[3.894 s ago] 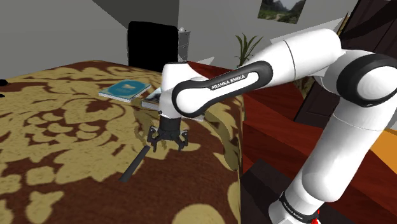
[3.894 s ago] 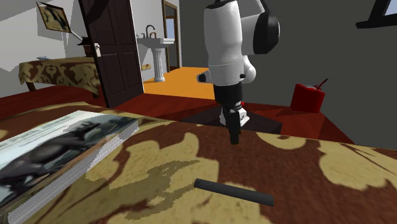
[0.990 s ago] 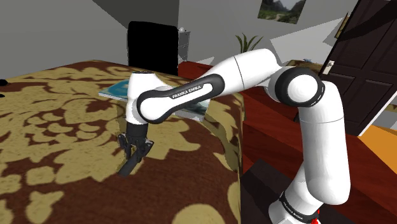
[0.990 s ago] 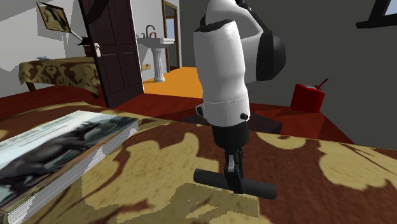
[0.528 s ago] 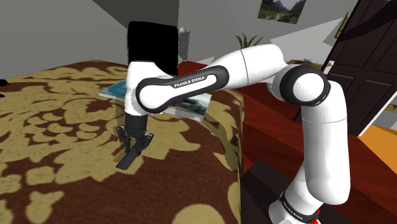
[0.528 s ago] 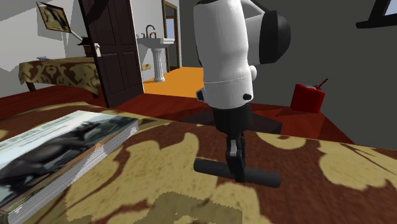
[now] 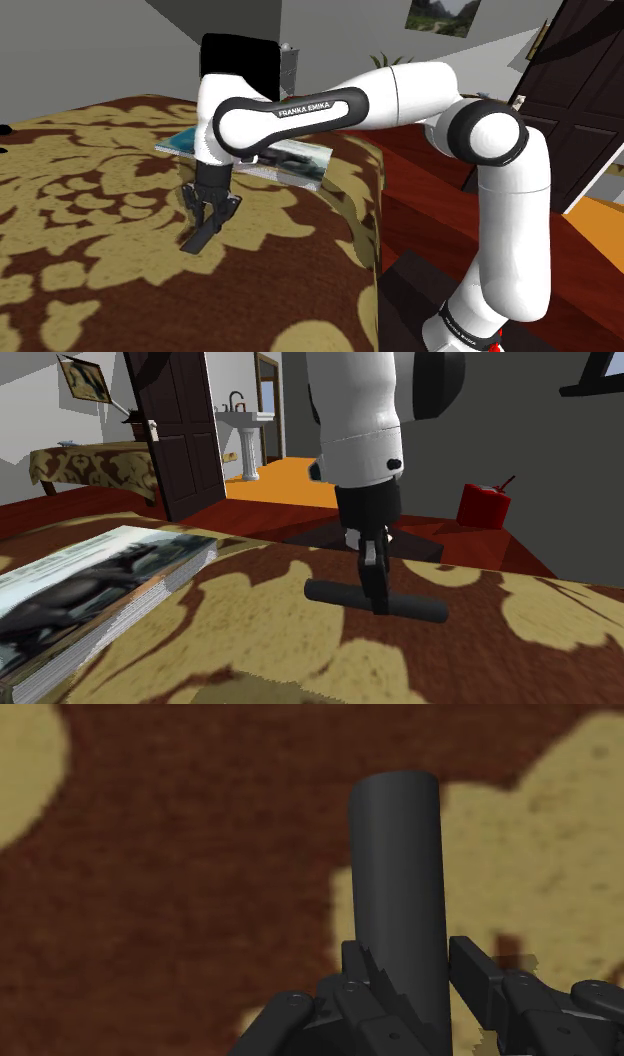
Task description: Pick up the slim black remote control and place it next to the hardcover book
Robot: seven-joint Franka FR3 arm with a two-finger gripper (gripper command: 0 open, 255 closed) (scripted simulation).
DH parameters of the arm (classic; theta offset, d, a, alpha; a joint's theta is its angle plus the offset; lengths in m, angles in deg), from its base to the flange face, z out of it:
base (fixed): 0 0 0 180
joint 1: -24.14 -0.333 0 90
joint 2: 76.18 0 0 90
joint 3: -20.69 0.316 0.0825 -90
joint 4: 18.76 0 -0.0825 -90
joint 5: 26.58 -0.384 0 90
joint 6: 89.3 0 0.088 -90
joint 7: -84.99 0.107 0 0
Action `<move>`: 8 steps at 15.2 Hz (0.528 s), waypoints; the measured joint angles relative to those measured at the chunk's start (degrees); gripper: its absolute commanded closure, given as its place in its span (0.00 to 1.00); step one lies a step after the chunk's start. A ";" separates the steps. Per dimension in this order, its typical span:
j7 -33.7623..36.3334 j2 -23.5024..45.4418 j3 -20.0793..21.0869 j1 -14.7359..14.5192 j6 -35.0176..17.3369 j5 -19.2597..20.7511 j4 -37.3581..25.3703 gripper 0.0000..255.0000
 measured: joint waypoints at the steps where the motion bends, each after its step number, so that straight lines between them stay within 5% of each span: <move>1: 0.02 -0.15 0.04 0.01 0.66 -0.05 -0.53 1.00; 8: -8.00 -8.33 -0.29 7.49 -0.55 -4.64 9.47 1.00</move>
